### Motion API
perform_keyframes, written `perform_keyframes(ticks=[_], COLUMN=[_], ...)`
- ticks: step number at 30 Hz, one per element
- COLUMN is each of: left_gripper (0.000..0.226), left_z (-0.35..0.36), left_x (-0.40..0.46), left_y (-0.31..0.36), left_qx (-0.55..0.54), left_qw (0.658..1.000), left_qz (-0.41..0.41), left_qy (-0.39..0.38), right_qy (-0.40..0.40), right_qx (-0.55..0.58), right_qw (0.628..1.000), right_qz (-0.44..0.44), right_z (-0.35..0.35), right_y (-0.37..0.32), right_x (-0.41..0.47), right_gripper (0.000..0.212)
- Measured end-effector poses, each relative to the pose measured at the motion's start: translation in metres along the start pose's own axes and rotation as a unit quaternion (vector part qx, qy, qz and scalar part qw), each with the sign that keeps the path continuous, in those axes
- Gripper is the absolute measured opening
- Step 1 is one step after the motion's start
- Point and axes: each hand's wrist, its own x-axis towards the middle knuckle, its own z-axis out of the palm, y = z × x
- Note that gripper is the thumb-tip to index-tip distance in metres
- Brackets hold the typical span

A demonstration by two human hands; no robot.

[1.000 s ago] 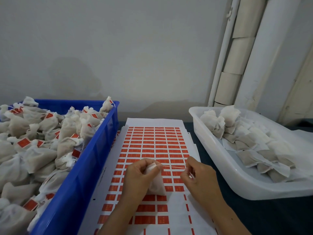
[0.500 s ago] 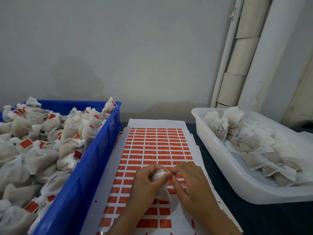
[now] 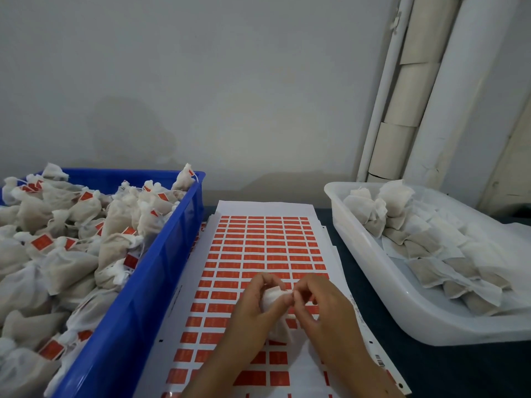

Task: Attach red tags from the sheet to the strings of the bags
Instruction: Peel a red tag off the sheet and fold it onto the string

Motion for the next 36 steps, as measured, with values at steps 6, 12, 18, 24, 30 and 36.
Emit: perform_keyframes(ticks=[6, 12, 18, 24, 30, 36], left_gripper=[0.017, 0.011, 0.013, 0.024, 0.021, 0.012], left_z=[0.003, -0.004, -0.004, 0.0, 0.0, 0.001], left_x=[-0.002, 0.0, 0.0, -0.002, 0.0, -0.004], left_y=[-0.005, 0.001, 0.005, 0.008, 0.005, 0.003], left_qx=[0.094, 0.006, -0.017, -0.095, -0.106, 0.053], left_qw=[0.995, 0.998, 0.996, 0.986, 0.985, 0.997], left_qz=[-0.03, -0.064, -0.085, -0.131, -0.124, 0.001], left_qy=[-0.032, -0.014, -0.016, 0.037, 0.058, 0.055], right_qy=[-0.022, -0.067, -0.085, -0.018, 0.008, -0.037], right_qx=[0.046, 0.015, -0.024, -0.093, -0.032, -0.153], right_qw=[0.997, 0.995, 0.992, 0.992, 0.988, 0.961], right_qz=[0.062, 0.075, 0.087, -0.088, -0.15, -0.227], right_z=[-0.002, -0.004, -0.005, -0.003, -0.006, -0.004], right_y=[0.003, 0.006, 0.011, 0.001, -0.006, 0.006], right_x=[-0.001, 0.004, 0.005, 0.004, 0.008, 0.002], right_gripper=[0.014, 0.023, 0.027, 0.045, 0.042, 0.031])
